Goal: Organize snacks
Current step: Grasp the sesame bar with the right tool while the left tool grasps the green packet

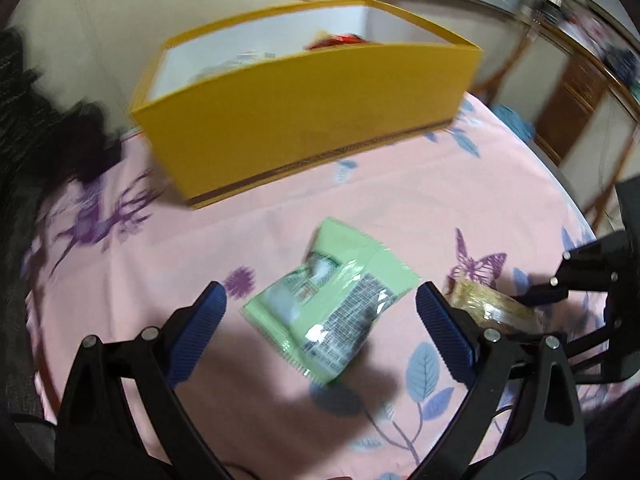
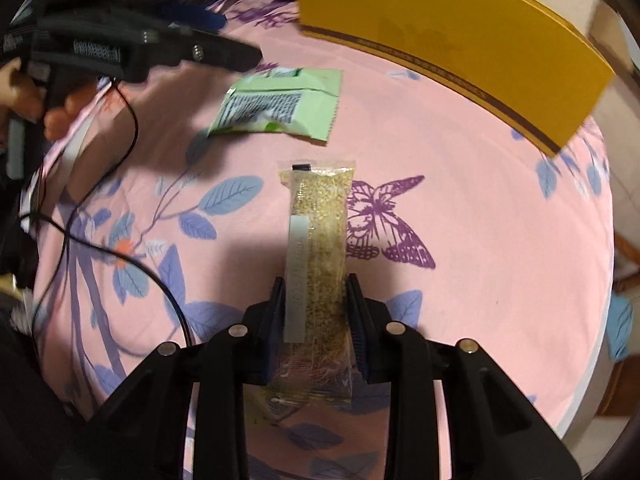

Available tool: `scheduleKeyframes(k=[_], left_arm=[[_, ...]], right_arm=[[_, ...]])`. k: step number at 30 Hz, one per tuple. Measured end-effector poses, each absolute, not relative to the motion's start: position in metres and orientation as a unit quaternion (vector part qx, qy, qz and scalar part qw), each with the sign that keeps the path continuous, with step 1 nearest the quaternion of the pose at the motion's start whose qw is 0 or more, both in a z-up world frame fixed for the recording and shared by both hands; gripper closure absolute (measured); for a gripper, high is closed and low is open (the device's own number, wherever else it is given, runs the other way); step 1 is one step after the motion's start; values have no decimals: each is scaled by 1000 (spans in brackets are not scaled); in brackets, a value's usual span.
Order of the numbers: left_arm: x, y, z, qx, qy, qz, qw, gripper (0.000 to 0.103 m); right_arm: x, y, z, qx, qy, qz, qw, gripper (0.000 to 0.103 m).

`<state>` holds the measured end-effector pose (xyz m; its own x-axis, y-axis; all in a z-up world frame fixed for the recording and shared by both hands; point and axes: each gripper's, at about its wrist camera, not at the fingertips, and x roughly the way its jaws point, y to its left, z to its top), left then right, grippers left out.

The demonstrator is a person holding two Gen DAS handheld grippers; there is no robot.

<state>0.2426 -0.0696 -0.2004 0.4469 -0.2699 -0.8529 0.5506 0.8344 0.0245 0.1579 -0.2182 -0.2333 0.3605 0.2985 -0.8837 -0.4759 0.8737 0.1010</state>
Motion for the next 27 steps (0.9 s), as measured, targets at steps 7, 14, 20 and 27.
scheduleKeyframes(k=[7,14,20,27], left_arm=[[262,-88,-232,231,480,-330,779,5],[274,-88,-261,271,493,-362,743,4],[273,-79,-265,248,495,-356,753,4],[273,-81,-267,250,505,-353,747,2]], right_arm=[[155,-221,-233,-84,512,244,820,71],[156,-222,-233,-89,508,241,822,71],[153,-220,-233,-98,508,239,822,70],[157,-215,-233,-102,519,234,816,70]])
